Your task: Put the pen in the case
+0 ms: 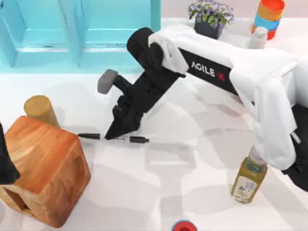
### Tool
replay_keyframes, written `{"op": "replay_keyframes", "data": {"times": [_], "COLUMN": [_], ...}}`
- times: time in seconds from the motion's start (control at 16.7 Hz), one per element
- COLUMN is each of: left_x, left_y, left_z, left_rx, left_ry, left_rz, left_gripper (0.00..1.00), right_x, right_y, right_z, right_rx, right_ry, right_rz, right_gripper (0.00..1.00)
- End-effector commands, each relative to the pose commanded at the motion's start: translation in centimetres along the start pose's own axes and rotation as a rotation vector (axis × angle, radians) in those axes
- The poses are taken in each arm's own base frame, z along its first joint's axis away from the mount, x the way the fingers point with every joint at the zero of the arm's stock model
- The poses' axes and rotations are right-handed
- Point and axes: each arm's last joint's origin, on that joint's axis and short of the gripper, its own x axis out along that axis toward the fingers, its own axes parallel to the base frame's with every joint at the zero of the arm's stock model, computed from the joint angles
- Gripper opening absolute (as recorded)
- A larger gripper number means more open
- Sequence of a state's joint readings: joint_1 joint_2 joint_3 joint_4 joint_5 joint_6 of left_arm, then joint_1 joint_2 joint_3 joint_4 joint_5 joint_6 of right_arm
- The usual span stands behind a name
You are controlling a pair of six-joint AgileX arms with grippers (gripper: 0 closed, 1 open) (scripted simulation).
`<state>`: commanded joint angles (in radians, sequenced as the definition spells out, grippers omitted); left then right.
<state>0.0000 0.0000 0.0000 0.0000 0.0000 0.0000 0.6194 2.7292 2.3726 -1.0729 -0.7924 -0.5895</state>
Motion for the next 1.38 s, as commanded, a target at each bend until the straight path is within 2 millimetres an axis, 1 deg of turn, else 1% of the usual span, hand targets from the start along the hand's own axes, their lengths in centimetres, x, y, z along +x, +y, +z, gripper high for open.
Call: {"op": "replay_keyframes", "data": {"times": [0.18, 0.36, 0.54, 0.66, 0.9, 0.96, 1.02, 1.14, 1.26, 1.38], "left_x": [0.0, 0.0, 0.0, 0.0, 0.0, 0.0, 0.0, 0.0, 0.0, 0.0], "left_y": [0.0, 0.0, 0.0, 0.0, 0.0, 0.0, 0.0, 0.0, 0.0, 0.0], "left_z": [0.0, 0.0, 0.0, 0.0, 0.0, 0.0, 0.0, 0.0, 0.0, 0.0], "left_rx": [0.0, 0.0, 0.0, 0.0, 0.0, 0.0, 0.0, 0.0, 0.0, 0.0], "left_ry": [0.0, 0.0, 0.0, 0.0, 0.0, 0.0, 0.0, 0.0, 0.0, 0.0], "left_rz": [0.0, 0.0, 0.0, 0.0, 0.0, 0.0, 0.0, 0.0, 0.0, 0.0], "left_gripper": [1.0, 1.0, 1.0, 1.0, 1.0, 1.0, 1.0, 1.0, 1.0, 1.0], "right_x": [-1.7, -3.8, -5.5, -5.9, -5.9, -6.4, -7.6, -11.2, -15.9, -21.0], "right_y": [1.2, 2.9, 4.3, 4.6, 4.6, 4.5, 4.3, 3.6, 2.9, 2.3], "right_z": [1.6, 3.1, 4.0, 4.1, 4.2, 4.1, 4.0, 3.4, 2.1, 0.0], "right_rx": [0.001, 0.006, 0.005, 0.005, 0.004, 0.015, 0.038, 0.127, 0.279, 0.498], "right_ry": [0.005, 0.005, -0.001, -0.002, -0.003, -0.006, -0.012, -0.03, -0.051, -0.076], "right_rz": [0.0, 0.004, 0.006, 0.005, 0.005, -0.011, -0.043, -0.15, -0.304, -0.49], "right_gripper": [0.0, 0.0, 0.0, 0.0, 0.0, 0.0, 0.0, 0.0, 0.0, 0.0]}}
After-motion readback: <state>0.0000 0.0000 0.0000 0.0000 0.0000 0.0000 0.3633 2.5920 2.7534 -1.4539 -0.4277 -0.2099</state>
